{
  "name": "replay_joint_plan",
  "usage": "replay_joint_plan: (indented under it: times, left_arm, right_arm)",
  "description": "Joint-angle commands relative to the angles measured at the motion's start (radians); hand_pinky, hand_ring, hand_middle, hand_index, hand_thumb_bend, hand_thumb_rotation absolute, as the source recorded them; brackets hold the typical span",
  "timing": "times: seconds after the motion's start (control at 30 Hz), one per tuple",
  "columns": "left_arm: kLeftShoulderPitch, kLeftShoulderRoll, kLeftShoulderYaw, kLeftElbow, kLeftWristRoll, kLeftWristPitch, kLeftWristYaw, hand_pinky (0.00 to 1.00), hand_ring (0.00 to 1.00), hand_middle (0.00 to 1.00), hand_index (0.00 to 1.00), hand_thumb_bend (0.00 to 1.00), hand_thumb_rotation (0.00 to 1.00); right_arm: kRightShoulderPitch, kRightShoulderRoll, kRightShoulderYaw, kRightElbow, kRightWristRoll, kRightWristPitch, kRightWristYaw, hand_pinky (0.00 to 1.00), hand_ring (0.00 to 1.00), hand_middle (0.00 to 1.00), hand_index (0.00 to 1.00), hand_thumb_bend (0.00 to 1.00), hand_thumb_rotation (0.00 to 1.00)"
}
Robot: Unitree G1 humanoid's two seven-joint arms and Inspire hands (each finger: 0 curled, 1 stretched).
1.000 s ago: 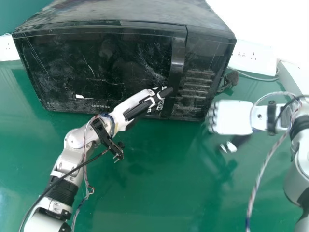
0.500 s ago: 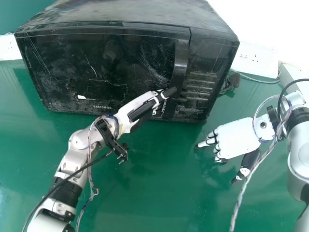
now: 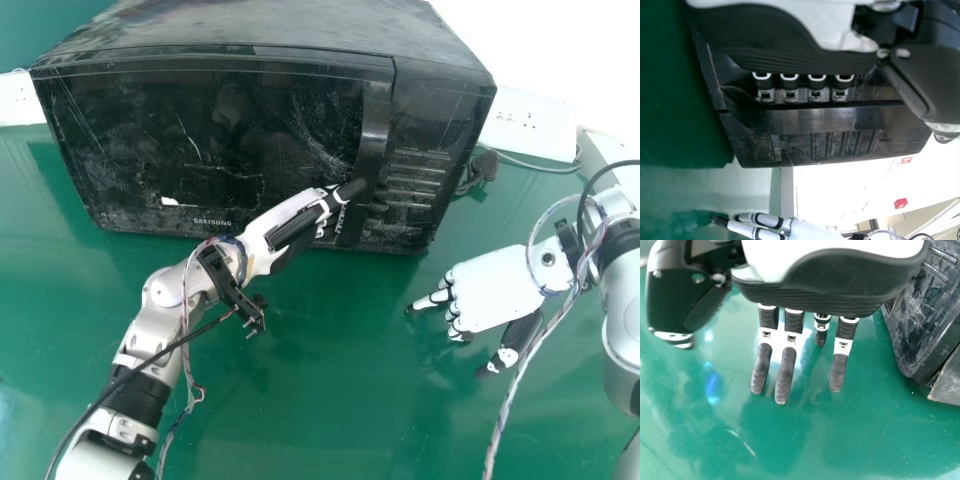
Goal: Open the door of oven
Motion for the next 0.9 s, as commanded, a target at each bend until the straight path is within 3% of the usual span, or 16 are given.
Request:
replay_joint_plan:
  times: [0.0,0.1,0.2,0.3,0.37,0.4,0.43,0.47,0.57,0.6,0.63,0.7,0.73,0.77,0.83,0.87]
  left_arm:
    - [-0.006,-0.004,0.002,0.001,-0.005,0.004,0.008,0.73,0.86,0.91,0.97,1.00,0.88]
    - [0.004,-0.002,0.000,-0.018,-0.003,0.008,0.010,0.70,0.86,0.91,0.97,1.00,0.88]
    - [0.008,-0.001,0.000,-0.029,-0.005,0.024,0.008,0.69,0.86,0.91,0.96,1.00,0.88]
    - [0.008,-0.001,0.003,-0.031,-0.013,0.039,-0.001,0.70,0.86,0.92,0.96,1.00,0.87]
    - [0.006,0.001,0.006,-0.029,-0.018,0.046,-0.009,0.70,0.87,0.91,0.95,1.00,0.87]
    - [0.006,0.003,0.006,-0.031,-0.019,0.048,-0.011,0.70,0.87,0.91,0.95,1.00,0.86]
    - [0.006,0.004,0.006,-0.034,-0.016,0.048,-0.010,0.70,0.87,0.91,0.94,1.00,0.86]
    - [0.007,0.004,0.005,-0.037,-0.014,0.048,-0.008,0.70,0.86,0.90,0.94,1.00,0.87]
    - [0.007,0.002,0.006,-0.039,-0.017,0.050,-0.010,0.70,0.87,0.91,0.93,1.00,0.86]
    - [0.007,0.002,0.005,-0.036,-0.017,0.047,-0.011,0.70,0.87,0.91,0.93,1.00,0.86]
    - [0.007,0.002,0.004,-0.038,-0.016,0.048,-0.010,0.69,0.86,0.90,0.93,1.00,0.87]
    - [0.011,0.001,0.001,-0.045,-0.012,0.050,-0.008,0.69,0.86,0.90,0.93,1.00,0.87]
    - [0.013,0.001,0.000,-0.048,-0.012,0.054,-0.006,0.69,0.87,0.90,0.93,1.00,0.87]
    - [0.014,-0.001,0.001,-0.048,-0.013,0.055,-0.006,0.70,0.87,0.90,0.92,1.00,0.87]
    - [0.015,-0.003,0.003,-0.048,-0.018,0.059,-0.008,0.69,0.87,0.89,0.92,1.00,0.86]
    - [0.015,-0.003,0.003,-0.047,-0.017,0.057,-0.008,0.69,0.87,0.89,0.91,1.00,0.85]
  right_arm:
    - [0.098,-0.020,0.069,-0.011,-0.056,-0.021,0.008,0.57,0.63,0.59,0.58,0.89,0.80]
    - [0.109,-0.027,0.089,-0.013,-0.062,-0.018,0.008,0.58,0.66,0.61,0.59,0.91,0.76]
    - [0.114,-0.039,0.108,-0.024,-0.057,-0.014,0.008,0.55,0.65,0.60,0.56,0.89,0.63]
    - [0.119,-0.051,0.135,-0.052,-0.045,0.047,0.008,0.57,0.57,0.53,0.58,0.79,0.72]
    - [0.126,-0.048,0.137,-0.045,-0.031,0.032,0.008,0.58,0.54,0.49,0.50,0.63,0.51]
    - [0.134,-0.046,0.120,-0.031,-0.017,0.017,0.008,0.58,0.55,0.50,0.50,0.63,0.52]
    - [0.143,-0.044,0.108,-0.018,-0.008,0.015,0.008,0.53,0.56,0.52,0.49,0.57,0.34]
    - [0.153,-0.044,0.098,-0.008,0.000,0.032,0.008,0.50,0.57,0.54,0.49,0.54,0.25]
    - [0.167,-0.038,0.091,0.010,0.012,0.056,0.008,0.45,0.58,0.55,0.49,0.51,0.17]
    - [0.166,-0.036,0.094,0.014,0.007,0.063,0.008,0.45,0.58,0.55,0.49,0.51,0.17]
    - [0.164,-0.035,0.102,0.012,0.000,0.078,0.008,0.47,0.59,0.56,0.56,0.64,0.40]
    - [0.165,-0.038,0.110,0.012,-0.008,0.107,0.008,0.48,0.59,0.58,0.61,0.74,0.63]
    - [0.163,-0.041,0.111,0.016,-0.011,0.113,0.008,0.49,0.60,0.60,0.62,0.74,0.65]
    - [0.161,-0.043,0.113,0.020,-0.015,0.120,0.008,0.50,0.61,0.61,0.64,0.71,0.60]
    - [0.160,-0.049,0.112,0.026,-0.015,0.123,0.008,0.52,0.62,0.63,0.69,0.74,0.71]
    - [0.159,-0.051,0.111,0.033,-0.017,0.130,0.008,0.54,0.64,0.63,0.71,0.78,0.68]
